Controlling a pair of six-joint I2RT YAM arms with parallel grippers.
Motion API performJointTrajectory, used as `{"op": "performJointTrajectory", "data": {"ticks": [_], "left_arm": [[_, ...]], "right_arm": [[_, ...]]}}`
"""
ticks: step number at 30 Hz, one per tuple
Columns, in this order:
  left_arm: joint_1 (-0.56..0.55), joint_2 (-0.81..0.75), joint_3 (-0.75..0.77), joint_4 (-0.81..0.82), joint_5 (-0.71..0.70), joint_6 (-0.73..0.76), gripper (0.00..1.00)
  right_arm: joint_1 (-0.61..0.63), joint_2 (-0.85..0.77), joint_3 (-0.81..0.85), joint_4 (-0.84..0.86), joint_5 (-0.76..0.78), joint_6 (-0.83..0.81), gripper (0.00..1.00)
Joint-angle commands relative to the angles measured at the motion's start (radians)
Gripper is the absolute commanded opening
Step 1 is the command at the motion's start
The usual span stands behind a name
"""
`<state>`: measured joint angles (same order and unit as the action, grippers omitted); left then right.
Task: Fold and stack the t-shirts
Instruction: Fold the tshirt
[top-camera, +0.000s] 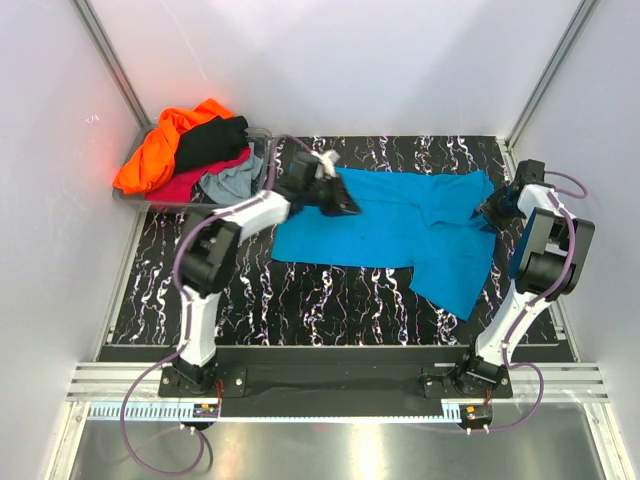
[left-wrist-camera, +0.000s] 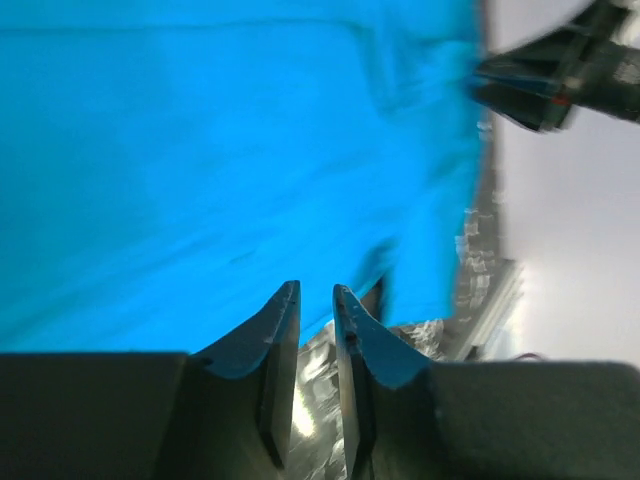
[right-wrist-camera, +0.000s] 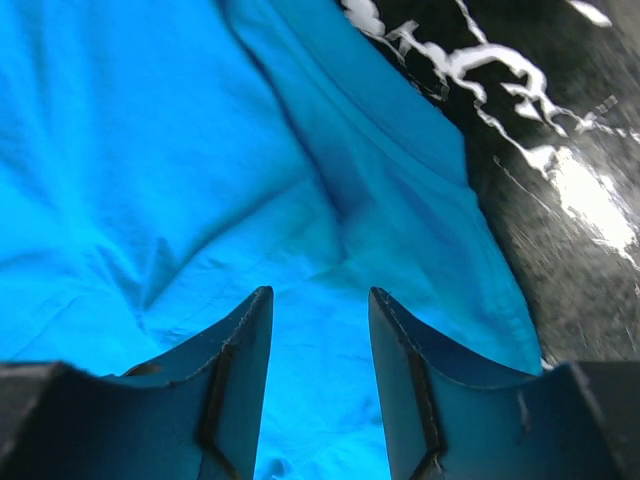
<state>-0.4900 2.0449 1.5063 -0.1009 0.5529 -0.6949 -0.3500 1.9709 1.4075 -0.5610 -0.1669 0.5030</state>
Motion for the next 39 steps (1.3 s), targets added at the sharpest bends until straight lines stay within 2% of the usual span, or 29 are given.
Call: {"op": "performJointTrajectory", "data": {"ticks": [1, 4, 7, 9, 17, 21, 29, 39], "left_arm": [[-0.138, 0.076, 0.046, 0.383, -0.008, -0.228, 0.23], [-0.212, 0.193, 0.138, 0.488, -0.093, -0.339, 0.2], [-0.266, 0.283, 0.214, 0.535, -0.207, -0.426, 0.26], [-0.282, 0.354, 0.277, 0.543, -0.278, -0.486, 0.29], [-0.32, 0.492, 0.46, 0.445, -0.456, -0.526, 0.31], [-0.335, 0.524, 0.483, 0.417, -0.466, -0.587, 0.31], [-0.349, 0.547, 0.482, 0.382, -0.475, -0.594, 0.34], [-0.357, 0.627, 0.566, 0.351, -0.478, -0.641, 0.37]], "right_arm": [[-0.007, -0.024, -0.001, 0.059, -0.04, -0.044, 0.5], [-0.017, -0.033, -0.021, 0.065, -0.042, -0.069, 0.52], [-0.023, -0.035, -0.033, 0.084, -0.046, -0.075, 0.52], [-0.029, -0.033, -0.038, 0.092, -0.055, -0.072, 0.52], [-0.035, -0.043, -0.054, 0.122, -0.08, -0.043, 0.49], [-0.035, -0.012, -0.062, 0.156, -0.098, -0.027, 0.49], [-0.038, 0.005, -0.036, 0.165, -0.089, -0.023, 0.46], [-0.041, 0.023, -0.027, 0.165, -0.098, -0.006, 0.46]]}}
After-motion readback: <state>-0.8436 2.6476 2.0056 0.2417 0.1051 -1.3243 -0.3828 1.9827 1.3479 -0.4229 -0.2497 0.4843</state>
